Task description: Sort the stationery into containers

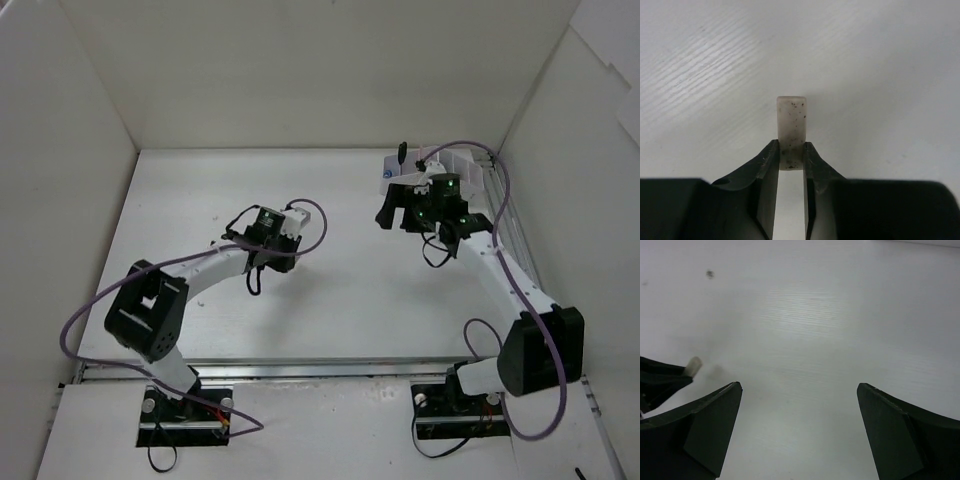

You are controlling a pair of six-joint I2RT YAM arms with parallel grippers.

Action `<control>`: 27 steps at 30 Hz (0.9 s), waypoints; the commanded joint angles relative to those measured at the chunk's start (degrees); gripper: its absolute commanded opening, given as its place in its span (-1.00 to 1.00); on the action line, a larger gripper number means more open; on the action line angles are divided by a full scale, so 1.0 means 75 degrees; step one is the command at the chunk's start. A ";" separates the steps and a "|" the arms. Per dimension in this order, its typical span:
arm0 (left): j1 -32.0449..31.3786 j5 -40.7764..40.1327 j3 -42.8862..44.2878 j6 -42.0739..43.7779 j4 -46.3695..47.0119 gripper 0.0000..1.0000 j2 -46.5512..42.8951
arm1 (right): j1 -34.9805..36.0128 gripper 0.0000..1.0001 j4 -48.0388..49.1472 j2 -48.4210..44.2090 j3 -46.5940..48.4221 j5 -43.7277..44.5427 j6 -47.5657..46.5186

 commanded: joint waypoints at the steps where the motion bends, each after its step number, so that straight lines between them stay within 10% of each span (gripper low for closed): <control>1: -0.0573 0.0411 -0.0364 0.0205 0.0994 -1.00 -0.1678 | 0.0335 0.96 0.1865 -0.1002 -0.1016 -0.1400 0.0945; 10: -0.1829 0.0143 -0.1409 0.0136 0.1684 -1.00 -0.3182 | 0.1964 0.89 0.4205 -0.1895 -0.2627 -0.2188 0.2319; 27: -0.2779 -0.1147 -0.1422 0.0206 0.1980 -1.00 -0.3722 | 0.3700 0.21 0.3269 -0.1742 -0.2885 -0.0395 0.2554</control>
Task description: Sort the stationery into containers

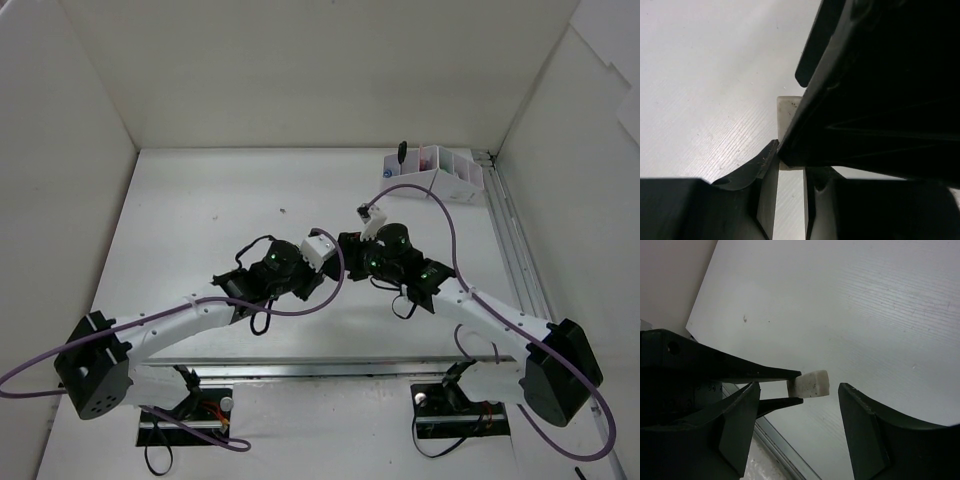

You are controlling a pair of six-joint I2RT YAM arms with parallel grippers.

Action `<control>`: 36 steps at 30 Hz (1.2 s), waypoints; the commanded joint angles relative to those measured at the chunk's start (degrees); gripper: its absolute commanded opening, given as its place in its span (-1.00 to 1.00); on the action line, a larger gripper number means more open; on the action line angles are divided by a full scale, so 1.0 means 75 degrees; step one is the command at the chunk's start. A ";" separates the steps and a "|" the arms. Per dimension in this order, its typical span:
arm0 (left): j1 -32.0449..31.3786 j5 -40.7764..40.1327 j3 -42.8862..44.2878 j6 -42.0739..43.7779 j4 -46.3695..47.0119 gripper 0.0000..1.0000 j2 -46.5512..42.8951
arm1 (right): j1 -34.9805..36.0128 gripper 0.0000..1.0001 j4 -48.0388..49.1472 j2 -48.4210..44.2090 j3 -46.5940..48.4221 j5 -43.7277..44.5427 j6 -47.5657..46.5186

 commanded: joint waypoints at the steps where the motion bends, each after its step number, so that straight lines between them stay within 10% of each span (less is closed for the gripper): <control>1: -0.0040 -0.0302 0.0341 0.0083 0.0657 -1.00 -0.0394 | 0.0109 0.21 -0.0048 -0.0087 0.0073 0.0712 0.0138; 8: -0.0040 -0.0267 0.0189 0.0189 0.0914 -1.00 -0.0745 | 0.0122 -0.30 0.0208 -0.0052 -0.0185 0.0738 0.0478; 21: -0.0110 0.0003 -0.0010 0.0295 0.1137 -1.00 -0.0886 | 0.0298 -0.52 0.2037 0.0265 -0.0326 0.0011 0.0654; 26: -0.0110 -0.0055 -0.0034 0.0236 0.1185 -1.00 -0.0980 | 0.0321 -1.00 0.2096 0.0183 -0.0349 0.0139 0.0631; 28: -0.0110 -0.0312 0.0013 0.0201 0.1010 -0.75 -0.1003 | 0.0274 -1.00 0.1991 -0.0015 -0.0338 0.0419 0.0491; 31: -0.0110 -0.0687 0.0013 0.0131 0.0786 0.98 -0.1236 | -0.0100 -1.00 0.1044 -0.0249 0.0059 0.0992 -0.0012; 36: -0.0040 -0.1683 -0.0572 -0.0044 0.0891 0.99 -0.2079 | -0.1222 -1.00 -0.0259 -0.0392 0.0739 0.3332 -0.1231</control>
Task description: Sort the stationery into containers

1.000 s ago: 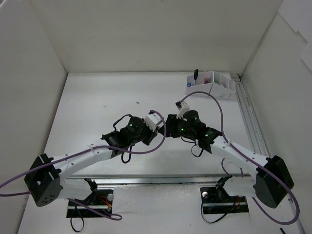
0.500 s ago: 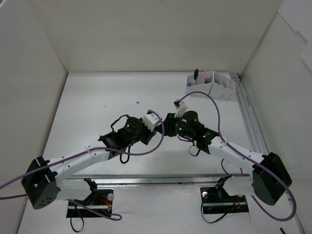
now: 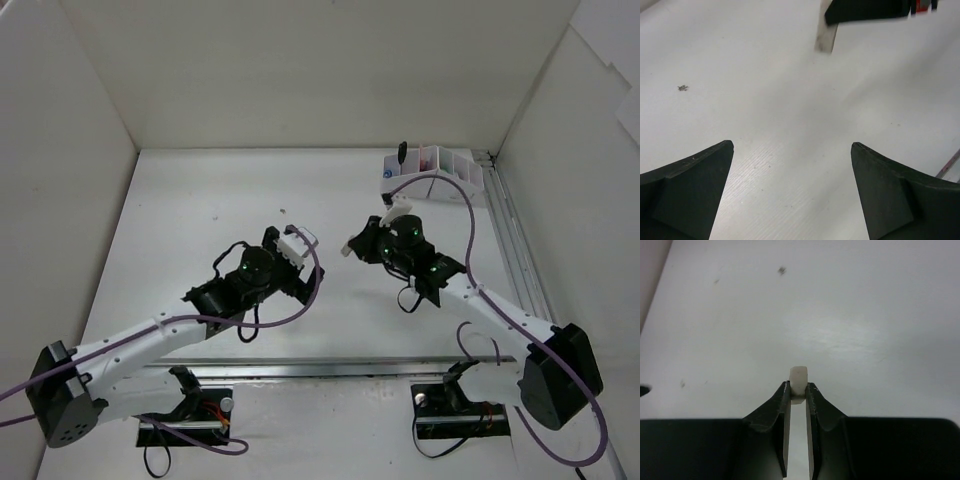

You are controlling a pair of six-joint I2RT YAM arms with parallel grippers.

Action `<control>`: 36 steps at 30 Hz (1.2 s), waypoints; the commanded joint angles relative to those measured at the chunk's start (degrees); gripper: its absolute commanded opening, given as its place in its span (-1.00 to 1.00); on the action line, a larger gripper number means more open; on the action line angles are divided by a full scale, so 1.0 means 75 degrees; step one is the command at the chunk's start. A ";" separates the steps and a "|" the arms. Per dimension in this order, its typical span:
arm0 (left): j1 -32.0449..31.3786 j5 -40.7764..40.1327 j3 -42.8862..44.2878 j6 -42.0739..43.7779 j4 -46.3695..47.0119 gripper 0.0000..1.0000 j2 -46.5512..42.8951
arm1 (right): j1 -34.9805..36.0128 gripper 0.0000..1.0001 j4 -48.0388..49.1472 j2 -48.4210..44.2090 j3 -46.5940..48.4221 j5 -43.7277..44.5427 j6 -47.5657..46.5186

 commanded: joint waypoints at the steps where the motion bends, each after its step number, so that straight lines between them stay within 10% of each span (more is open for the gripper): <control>1: 0.0126 -0.0720 -0.0240 -0.0211 0.0582 0.99 -0.0828 | -0.0826 -1.00 -0.0333 -0.0267 0.1016 0.1957 -0.1013; 14: 0.3008 -0.0263 -0.0921 -0.1031 0.0067 0.99 -0.1416 | -0.5021 -1.00 -0.1105 0.4337 0.5960 0.2367 -0.2455; 22: 0.4134 0.0592 -0.0488 -0.1032 -0.0051 0.99 -0.0619 | -0.5632 -1.00 -0.1984 0.6870 0.9077 0.3317 -0.2808; 30: 0.4674 0.1283 -0.0148 -0.0915 0.0149 0.99 0.0108 | -0.5926 -0.99 -0.2102 0.7715 0.9656 0.2719 -0.2831; 36: 0.4814 0.1670 -0.0018 -0.0950 0.0196 0.99 0.0319 | -0.5949 -0.55 -0.2091 0.7516 0.9468 0.2521 -0.2761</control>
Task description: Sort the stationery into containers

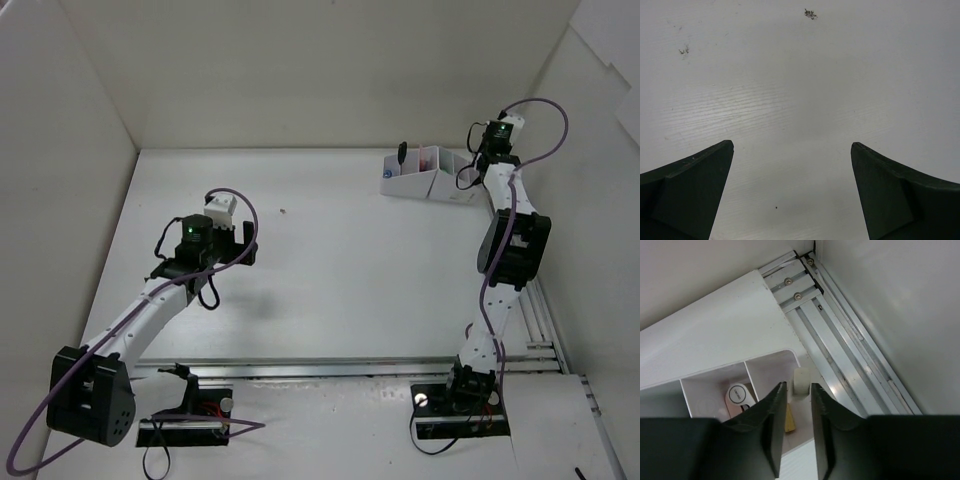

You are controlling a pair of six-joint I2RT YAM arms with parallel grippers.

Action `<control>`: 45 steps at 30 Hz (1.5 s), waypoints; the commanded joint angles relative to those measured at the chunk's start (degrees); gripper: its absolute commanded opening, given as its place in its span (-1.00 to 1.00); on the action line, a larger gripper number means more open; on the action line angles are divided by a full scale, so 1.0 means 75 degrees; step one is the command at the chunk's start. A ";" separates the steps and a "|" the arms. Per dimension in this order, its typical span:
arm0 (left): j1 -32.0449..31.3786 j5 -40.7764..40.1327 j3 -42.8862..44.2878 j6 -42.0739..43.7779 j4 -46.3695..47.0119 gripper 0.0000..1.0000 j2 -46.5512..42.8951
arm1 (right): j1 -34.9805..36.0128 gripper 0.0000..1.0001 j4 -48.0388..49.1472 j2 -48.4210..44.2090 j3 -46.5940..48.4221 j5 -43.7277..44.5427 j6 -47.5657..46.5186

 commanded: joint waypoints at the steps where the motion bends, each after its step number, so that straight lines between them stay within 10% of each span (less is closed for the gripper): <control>1: 0.0050 0.0406 0.0401 -0.0023 0.0464 0.99 -0.0089 | -0.0012 -0.49 0.0322 -0.0434 0.0180 -0.0146 -0.0010; 9: 0.0120 0.0383 0.0202 -0.0046 0.0336 0.99 -0.0768 | -0.0001 0.00 0.0030 -0.0891 0.0133 -0.0802 -0.0033; 11: 0.0120 0.0348 0.0202 -0.0117 0.0254 0.99 -0.0944 | -0.0012 0.27 0.0029 -0.1229 -0.0088 -0.1048 -0.0010; 13: 0.0120 0.0336 0.0237 -0.0187 0.0101 0.99 -0.1084 | 0.0022 0.95 0.0029 -0.1720 -0.0346 -0.1165 0.0002; 28: 0.0120 -0.1117 0.0343 -0.2261 -0.2312 0.99 -0.2619 | 0.1346 0.96 -0.0088 -0.6515 -0.7221 -0.1073 0.1454; 45: -0.0396 -0.1480 -0.0748 -0.2988 -0.2829 0.99 -0.4940 | 0.2026 0.96 -0.0697 -1.2292 -1.0543 -0.0381 0.2065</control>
